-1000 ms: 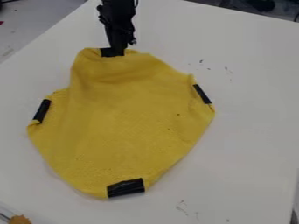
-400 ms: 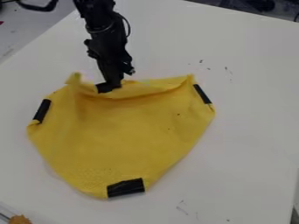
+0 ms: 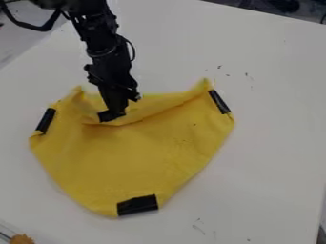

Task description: Fold the cloth from right to left

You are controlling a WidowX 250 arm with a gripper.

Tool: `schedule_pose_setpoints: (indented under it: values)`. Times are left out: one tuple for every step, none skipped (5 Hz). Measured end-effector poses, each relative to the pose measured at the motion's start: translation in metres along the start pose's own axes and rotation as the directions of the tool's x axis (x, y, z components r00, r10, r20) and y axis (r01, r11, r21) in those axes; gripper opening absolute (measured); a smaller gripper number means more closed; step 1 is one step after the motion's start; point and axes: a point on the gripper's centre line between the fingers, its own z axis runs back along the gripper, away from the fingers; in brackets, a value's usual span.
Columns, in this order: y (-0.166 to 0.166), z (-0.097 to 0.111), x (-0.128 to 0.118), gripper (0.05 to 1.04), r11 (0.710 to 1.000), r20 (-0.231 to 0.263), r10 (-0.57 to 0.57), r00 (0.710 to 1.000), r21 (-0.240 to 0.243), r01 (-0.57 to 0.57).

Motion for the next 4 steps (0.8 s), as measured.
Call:
schedule_pose_setpoints:
  values:
    - [-0.003, -0.003, -0.01, 0.22, 0.999, -0.001, 0.036, 0.999, -0.027, -0.036]
    - [-0.01, 0.008, -0.014, 0.475, 0.998, 0.014, 0.049, 0.999, -0.047, -0.049]
    - [-0.021, 0.018, -0.023, 0.784, 0.993, 0.019, 0.097, 0.995, -0.073, -0.096]
    - [-0.033, 0.027, -0.032, 0.999, 0.981, 0.0, 0.169, 0.986, -0.094, -0.168]
